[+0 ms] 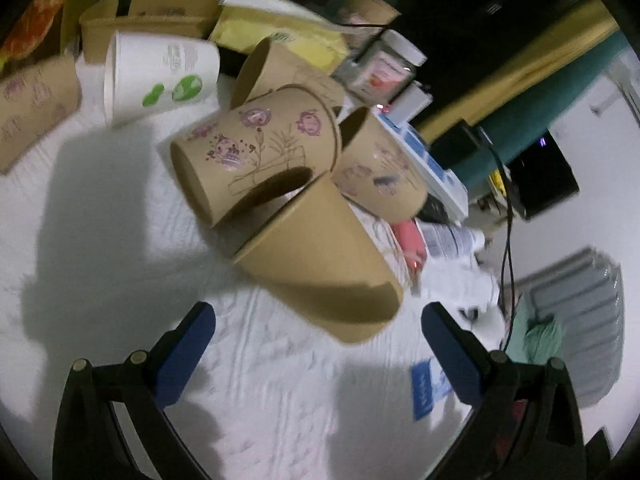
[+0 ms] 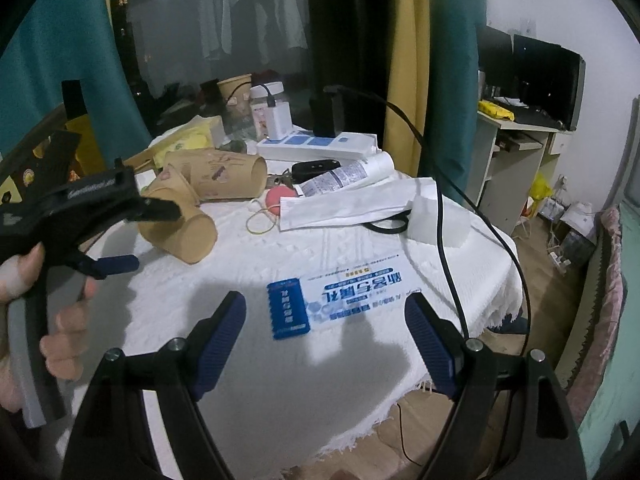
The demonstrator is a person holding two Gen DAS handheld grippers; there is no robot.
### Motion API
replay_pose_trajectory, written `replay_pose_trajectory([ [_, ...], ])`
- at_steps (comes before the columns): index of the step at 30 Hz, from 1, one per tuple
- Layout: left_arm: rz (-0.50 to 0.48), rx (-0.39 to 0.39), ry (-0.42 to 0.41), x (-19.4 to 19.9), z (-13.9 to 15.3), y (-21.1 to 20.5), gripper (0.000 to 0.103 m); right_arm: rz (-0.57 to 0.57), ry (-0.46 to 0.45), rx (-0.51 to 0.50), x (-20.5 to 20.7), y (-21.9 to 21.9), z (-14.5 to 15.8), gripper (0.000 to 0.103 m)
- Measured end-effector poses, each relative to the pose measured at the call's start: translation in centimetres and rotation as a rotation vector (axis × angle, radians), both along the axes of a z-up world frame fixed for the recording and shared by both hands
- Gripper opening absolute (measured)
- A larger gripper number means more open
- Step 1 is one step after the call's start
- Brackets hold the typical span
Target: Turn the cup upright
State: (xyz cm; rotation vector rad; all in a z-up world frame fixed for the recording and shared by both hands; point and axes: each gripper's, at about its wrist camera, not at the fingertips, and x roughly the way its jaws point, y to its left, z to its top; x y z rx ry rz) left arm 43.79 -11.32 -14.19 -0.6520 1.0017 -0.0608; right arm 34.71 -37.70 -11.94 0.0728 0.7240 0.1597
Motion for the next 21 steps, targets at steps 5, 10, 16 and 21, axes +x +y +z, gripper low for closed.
replay_pose_trajectory([
  [5, 0.044, -0.067, 0.027, 2.2, -1.1, -0.2, 0.102, 0.003, 0.013, 0.021, 0.3, -0.2, -0.1, 0.08],
  [10, 0.063, -0.056, 0.035, 3.0, -1.1, -0.2, 0.078, 0.002, 0.02, 0.032, -0.1, -0.1, 0.0, 0.08],
  [16, 0.027, -0.032, 0.027, 1.8, -0.4, 0.4, 0.067, 0.013, 0.006, 0.035, -1.6, 0.8, 0.9, 0.08],
  [21, -0.018, -0.013, -0.001, -1.6, 1.2, 1.6, 0.067, 0.027, -0.027, 0.04, -3.8, 2.0, 2.5, 0.08],
])
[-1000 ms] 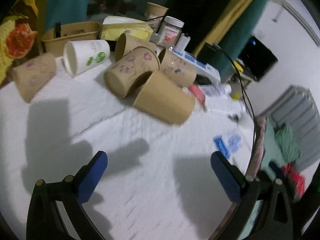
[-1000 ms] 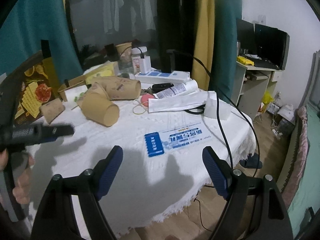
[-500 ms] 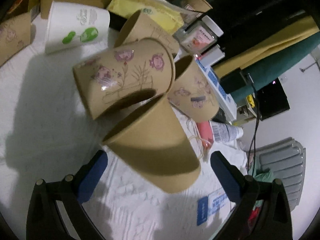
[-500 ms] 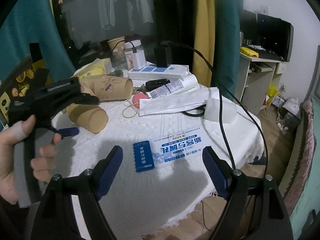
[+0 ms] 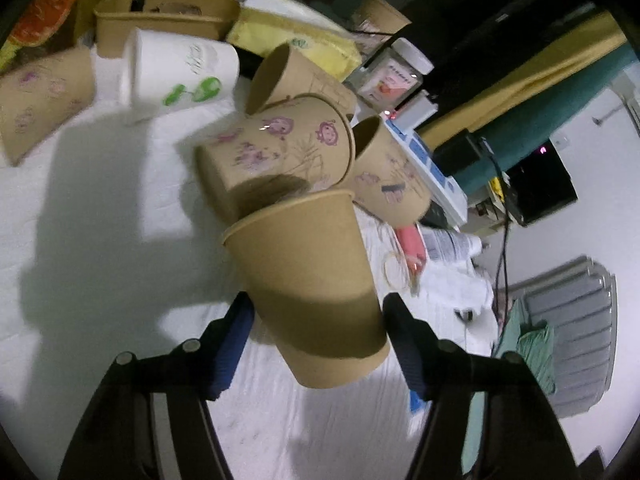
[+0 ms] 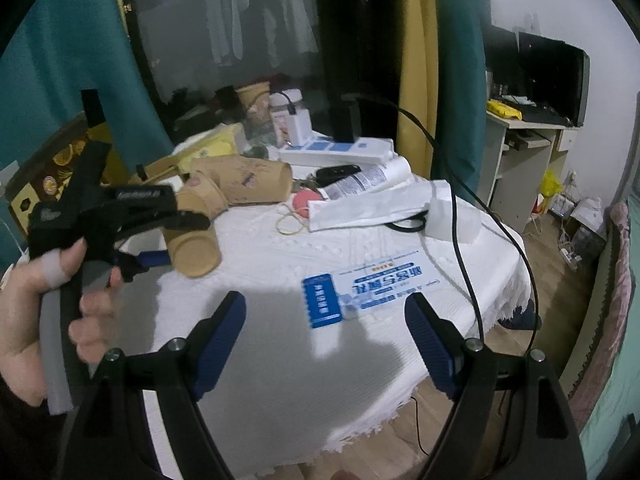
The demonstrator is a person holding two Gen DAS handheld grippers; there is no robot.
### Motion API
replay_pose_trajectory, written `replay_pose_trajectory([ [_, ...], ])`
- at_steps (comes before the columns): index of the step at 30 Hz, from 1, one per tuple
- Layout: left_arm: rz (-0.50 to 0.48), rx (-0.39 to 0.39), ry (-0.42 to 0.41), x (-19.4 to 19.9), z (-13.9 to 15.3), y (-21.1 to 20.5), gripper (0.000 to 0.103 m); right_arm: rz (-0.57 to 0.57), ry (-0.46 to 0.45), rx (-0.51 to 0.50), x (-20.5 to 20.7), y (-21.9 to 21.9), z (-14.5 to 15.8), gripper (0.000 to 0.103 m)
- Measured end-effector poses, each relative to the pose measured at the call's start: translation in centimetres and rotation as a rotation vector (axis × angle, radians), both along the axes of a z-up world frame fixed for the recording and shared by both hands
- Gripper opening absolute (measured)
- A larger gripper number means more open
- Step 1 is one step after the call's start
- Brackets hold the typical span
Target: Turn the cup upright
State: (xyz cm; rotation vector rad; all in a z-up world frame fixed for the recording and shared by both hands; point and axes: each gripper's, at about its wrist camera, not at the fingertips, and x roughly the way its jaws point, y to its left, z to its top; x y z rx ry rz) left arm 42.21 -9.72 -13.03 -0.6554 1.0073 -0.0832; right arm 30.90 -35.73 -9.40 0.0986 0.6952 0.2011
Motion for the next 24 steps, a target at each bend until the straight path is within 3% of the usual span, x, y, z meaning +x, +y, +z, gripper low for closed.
replay_pose_trajectory([
  [7, -0.095, 0.066, -0.06, -10.1, 3.3, 3.9, 0.067, 0.035, -0.032, 0.029, -4.3, 2.9, 1.4, 0.08],
  [11, -0.144, 0.041, 0.032, -17.0, 2.4, 7.3, 0.067, 0.082, -0.014, 0.092, -6.5, 5.2, 0.9, 0.08],
  [15, -0.127, 0.074, 0.064, -22.5, 2.2, 11.0, 0.067, 0.121, 0.012, 0.144, -8.6, 8.1, -0.1, 0.08],
  [24, -0.15, 0.113, 0.064, -25.9, 1.1, 14.3, 0.067, 0.226, 0.064, 0.147, -12.9, 14.1, -1.1, 0.08],
])
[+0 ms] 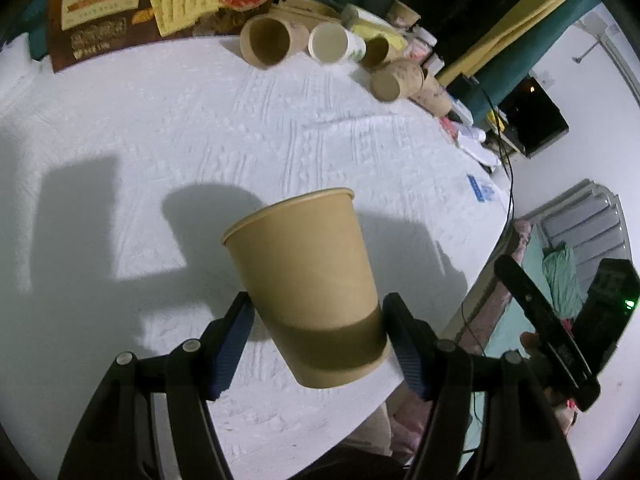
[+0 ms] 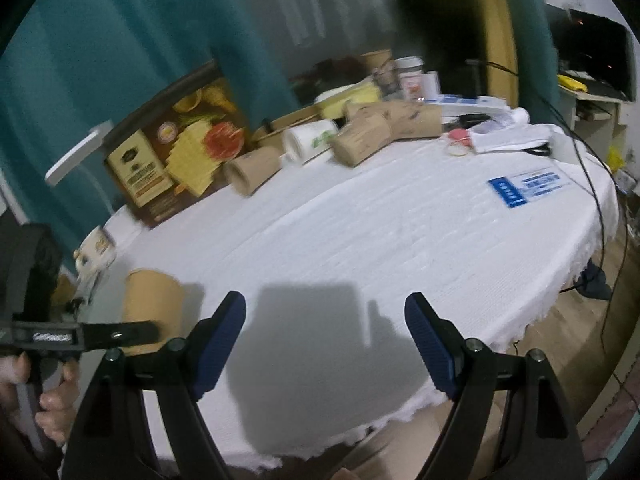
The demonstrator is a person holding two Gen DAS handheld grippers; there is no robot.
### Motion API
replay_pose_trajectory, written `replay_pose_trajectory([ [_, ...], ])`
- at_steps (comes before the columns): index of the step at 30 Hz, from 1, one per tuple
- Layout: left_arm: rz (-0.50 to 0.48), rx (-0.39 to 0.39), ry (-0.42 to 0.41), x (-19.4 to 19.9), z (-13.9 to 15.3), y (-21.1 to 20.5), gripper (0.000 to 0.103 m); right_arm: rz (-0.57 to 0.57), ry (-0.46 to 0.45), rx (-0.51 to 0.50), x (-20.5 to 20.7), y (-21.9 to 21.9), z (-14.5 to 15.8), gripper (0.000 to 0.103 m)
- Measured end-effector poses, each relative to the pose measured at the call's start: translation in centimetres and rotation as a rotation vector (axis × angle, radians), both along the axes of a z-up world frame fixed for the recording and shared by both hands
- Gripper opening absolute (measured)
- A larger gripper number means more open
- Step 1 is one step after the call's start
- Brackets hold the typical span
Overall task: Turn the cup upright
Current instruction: 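Rotate the right tool to turn the held cup opening upward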
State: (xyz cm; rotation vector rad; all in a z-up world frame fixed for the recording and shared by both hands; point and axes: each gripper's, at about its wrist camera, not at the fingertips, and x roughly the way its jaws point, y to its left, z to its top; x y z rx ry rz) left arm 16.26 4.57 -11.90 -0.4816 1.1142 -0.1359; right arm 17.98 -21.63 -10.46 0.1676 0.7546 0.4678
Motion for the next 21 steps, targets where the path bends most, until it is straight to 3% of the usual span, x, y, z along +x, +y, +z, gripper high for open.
replay_pose_trajectory([
  [4, -0.062, -0.025, 0.035, 0.0, -1.3, -0.9, 0.068, -0.005, -0.002, -0.042, -1.0, 0.5, 0.0, 0.08],
  [6, -0.081, -0.044, 0.037, -0.2, -1.7, -1.2, 0.075, -0.02, 0.011, -0.065, -1.0, 0.2, -0.3, 0.08],
  [14, -0.033, -0.144, 0.037, -1.0, -2.2, -0.3, 0.084, -0.046, 0.027, -0.099, -0.7, -0.6, -0.5, 0.08],
  [17, -0.019, -0.159, 0.015, -1.7, -1.7, 0.3, 0.085, -0.034, 0.021, -0.11, -0.8, 0.1, -0.2, 0.08],
  [21, 0.009, -0.133, -0.082, -3.7, 0.1, 1.7, 0.085, 0.035, -0.011, -0.145, -1.1, 3.0, 0.9, 0.08],
])
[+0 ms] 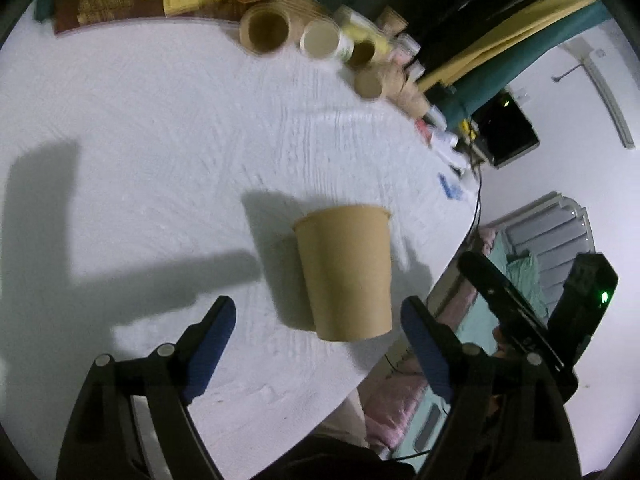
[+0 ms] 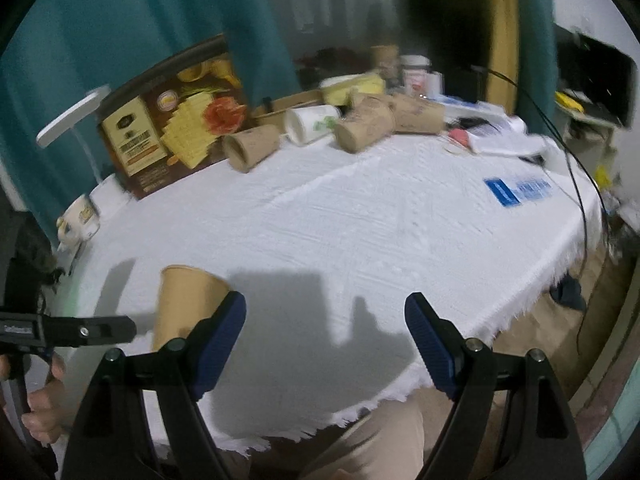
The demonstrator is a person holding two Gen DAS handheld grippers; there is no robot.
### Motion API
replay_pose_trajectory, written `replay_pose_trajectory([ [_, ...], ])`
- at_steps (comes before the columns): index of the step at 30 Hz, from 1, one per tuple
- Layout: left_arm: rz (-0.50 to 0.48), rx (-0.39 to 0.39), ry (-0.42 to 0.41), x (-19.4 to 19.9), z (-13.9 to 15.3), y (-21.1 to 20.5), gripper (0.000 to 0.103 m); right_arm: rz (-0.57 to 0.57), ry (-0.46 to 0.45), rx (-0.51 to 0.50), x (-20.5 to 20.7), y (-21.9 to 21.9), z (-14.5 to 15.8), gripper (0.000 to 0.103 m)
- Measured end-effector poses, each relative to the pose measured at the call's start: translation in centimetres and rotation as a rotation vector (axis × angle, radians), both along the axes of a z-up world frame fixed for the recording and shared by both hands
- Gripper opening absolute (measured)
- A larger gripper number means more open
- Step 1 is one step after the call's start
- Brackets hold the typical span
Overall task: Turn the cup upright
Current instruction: 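Rotate the right tool to turn the held cup opening upward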
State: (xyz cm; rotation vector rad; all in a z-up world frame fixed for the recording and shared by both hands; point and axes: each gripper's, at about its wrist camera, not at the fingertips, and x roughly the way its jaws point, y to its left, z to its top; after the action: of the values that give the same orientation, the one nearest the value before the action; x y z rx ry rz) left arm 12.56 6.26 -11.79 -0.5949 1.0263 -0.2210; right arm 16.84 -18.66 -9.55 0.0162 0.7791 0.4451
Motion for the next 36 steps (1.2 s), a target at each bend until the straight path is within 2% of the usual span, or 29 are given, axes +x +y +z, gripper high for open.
replay_pose_trajectory([
  [4, 0.079, 0.082, -0.112, -3.1, 1.9, 2.0, 0.085, 0.139, -0.001, -0.03, 0.2, 4.2, 1.1, 0.08],
  [7, 0.162, 0.18, -0.15, -5.4, 2.4, 3.9, 0.085, 0.237, 0.084, -0.031, 1.5, 7.0, 0.5, 0.08],
  [10, 0.246, 0.317, -0.175, -7.7, 2.7, 5.5, 0.085, 0.259, 0.15, -0.066, 2.6, 8.8, -0.3, 0.08],
  [13, 0.301, 0.391, -0.176, -9.2, 2.5, 6.9, 0.085, 0.277, 0.168, -0.135, 3.1, 10.1, -0.9, 0.08],
  [15, 0.328, 0.388, -0.168, -10.1, 2.0, 7.9, 0.085, 0.289, 0.188, -0.171, 3.6, 10.5, -1.4, 0.08],
  [22, 0.313, 0.351, -0.17, -10.1, 0.7, 8.1, 0.085, 0.35, 0.362, -0.13, 5.7, 11.5, -2.5, 0.08],
  [26, 0.293, 0.369, -0.196, -10.2, 1.0, 7.3, 0.085, 0.348, 0.413, -0.115, 6.3, 11.5, -3.2, 0.08],
  [32, 0.296, 0.375, -0.188, -10.3, 0.7, 7.6, 0.085, 0.368, 0.471, -0.07, 6.7, 11.9, -4.0, 0.08],
  [33, 0.298, 0.376, -0.187, -10.3, 0.7, 7.6, 0.085, 0.373, 0.476, -0.064, 6.8, 12.0, -4.1, 0.079],
  [34, 0.299, 0.376, -0.188, -10.3, 0.7, 7.6, 0.085, 0.378, 0.48, -0.059, 6.9, 12.0, -4.2, 0.071],
  [35, 0.299, 0.377, -0.189, -10.3, 0.8, 7.7, 0.085, 0.38, 0.484, -0.059, 6.9, 12.1, -4.3, 0.068],
  [36, 0.301, 0.378, -0.191, -10.3, 0.8, 7.7, 0.085, 0.384, 0.482, -0.051, 7.0, 12.2, -4.2, 0.068],
])
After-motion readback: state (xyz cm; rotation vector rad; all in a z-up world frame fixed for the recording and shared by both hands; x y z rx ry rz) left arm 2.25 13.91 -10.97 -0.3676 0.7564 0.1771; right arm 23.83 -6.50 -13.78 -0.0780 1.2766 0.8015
